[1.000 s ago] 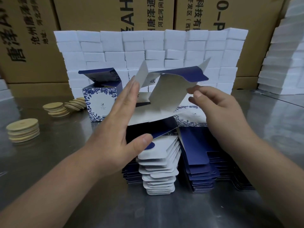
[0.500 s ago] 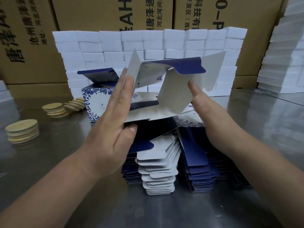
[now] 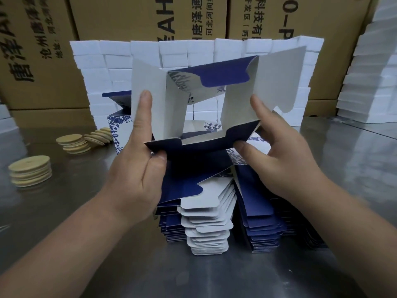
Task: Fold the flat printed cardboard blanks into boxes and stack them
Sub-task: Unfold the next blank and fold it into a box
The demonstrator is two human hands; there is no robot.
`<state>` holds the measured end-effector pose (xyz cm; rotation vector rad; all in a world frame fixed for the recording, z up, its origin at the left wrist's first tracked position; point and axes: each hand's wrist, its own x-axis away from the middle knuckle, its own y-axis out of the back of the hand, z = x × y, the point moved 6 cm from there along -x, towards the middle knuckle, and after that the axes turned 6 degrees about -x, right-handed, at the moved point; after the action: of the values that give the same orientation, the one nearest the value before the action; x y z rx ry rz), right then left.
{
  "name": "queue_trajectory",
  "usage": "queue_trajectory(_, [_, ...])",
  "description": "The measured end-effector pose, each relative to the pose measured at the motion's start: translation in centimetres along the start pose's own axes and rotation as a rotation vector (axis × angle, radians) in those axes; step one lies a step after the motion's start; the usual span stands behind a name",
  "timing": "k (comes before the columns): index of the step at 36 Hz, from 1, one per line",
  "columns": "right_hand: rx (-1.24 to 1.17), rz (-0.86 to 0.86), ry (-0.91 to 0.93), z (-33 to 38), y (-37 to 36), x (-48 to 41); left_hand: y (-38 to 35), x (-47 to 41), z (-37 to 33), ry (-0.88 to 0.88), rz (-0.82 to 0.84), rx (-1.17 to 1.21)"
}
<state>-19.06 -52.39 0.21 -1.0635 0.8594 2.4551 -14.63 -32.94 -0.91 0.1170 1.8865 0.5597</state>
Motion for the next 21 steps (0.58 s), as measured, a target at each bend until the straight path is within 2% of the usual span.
queue_trajectory(5, [-0.031, -0.065, 0.121, 1.0, 0.4, 0.1, 0.1, -0.2, -1.7, -0.155, -0.038, -0.224])
queue_trajectory(11, [0.009, -0.050, 0.170, 1.1, 0.5, -0.2, -0.3, -0.3, -1.4, 0.044, 0.060, -0.300])
queue_trajectory(21, [0.018, -0.077, 0.172, 1.0, 0.5, 0.0, 0.2, -0.2, -1.1, 0.242, 0.007, -0.325])
